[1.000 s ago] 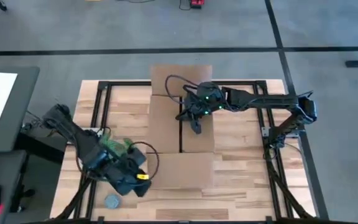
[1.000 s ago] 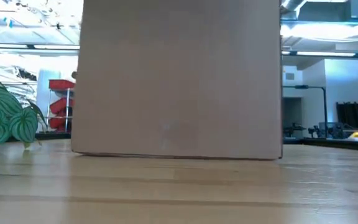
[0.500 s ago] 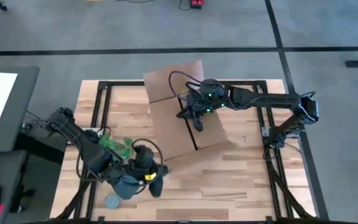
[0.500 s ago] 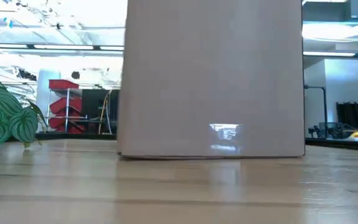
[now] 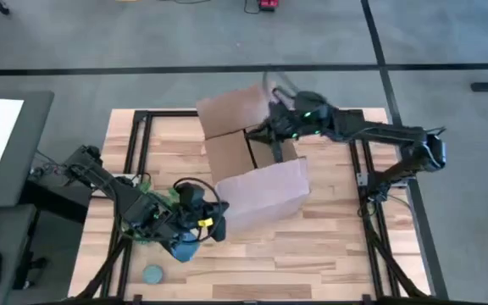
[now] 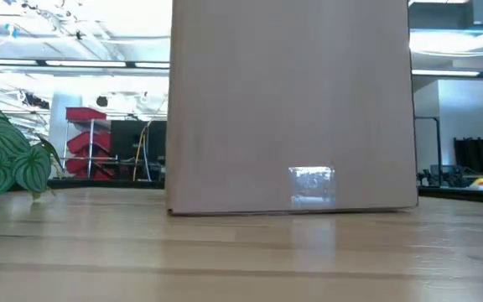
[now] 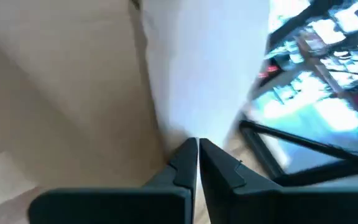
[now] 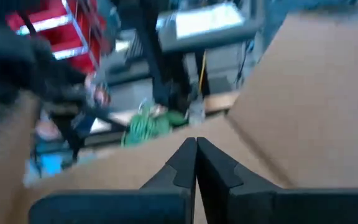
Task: Wrap mug
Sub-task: Close the cardboard box
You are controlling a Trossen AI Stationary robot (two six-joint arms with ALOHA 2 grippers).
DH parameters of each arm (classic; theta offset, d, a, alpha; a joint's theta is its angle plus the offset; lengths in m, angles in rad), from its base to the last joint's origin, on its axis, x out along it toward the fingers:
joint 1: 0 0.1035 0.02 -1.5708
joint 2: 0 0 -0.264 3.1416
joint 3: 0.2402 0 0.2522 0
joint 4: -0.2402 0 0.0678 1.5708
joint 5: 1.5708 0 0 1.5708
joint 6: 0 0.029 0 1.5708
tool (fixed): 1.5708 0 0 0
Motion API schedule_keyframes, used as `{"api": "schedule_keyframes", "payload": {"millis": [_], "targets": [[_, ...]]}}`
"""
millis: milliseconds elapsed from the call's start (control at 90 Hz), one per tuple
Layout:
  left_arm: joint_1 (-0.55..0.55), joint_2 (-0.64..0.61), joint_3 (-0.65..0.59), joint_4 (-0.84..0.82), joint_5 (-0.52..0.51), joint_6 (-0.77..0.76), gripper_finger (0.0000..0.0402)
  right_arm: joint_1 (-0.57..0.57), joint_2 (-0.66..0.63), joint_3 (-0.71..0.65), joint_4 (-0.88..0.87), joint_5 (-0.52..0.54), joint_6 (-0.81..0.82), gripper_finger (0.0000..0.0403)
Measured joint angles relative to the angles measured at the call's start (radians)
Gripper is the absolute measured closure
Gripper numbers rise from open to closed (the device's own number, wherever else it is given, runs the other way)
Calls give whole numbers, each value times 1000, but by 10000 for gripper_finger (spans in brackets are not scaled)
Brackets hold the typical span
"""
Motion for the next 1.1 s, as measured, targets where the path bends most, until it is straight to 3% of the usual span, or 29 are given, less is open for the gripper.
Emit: {"api": "schedule_keyframes", "payload": {"millis": [144,289,533,622,878,1100], "targets": [[1,2,-2,-156,-1,-151,402,-72,-80,1,-48,15,21,403],[3,1,-1,-304,0,-309,402,-180,-147,1,-158,142,47,403],[3,0,-1,-354,4,-333,402,-435,-121,1,-295,156,147,403],[3,0,-1,-359,5,-332,402,-493,-68,1,-256,36,171,403],[21,-20,-1,-444,12,-343,402,-513,60,1,11,-536,302,403],[77,-48,-3,-577,14,-314,402,-440,69,1,-58,-683,311,403]]}}
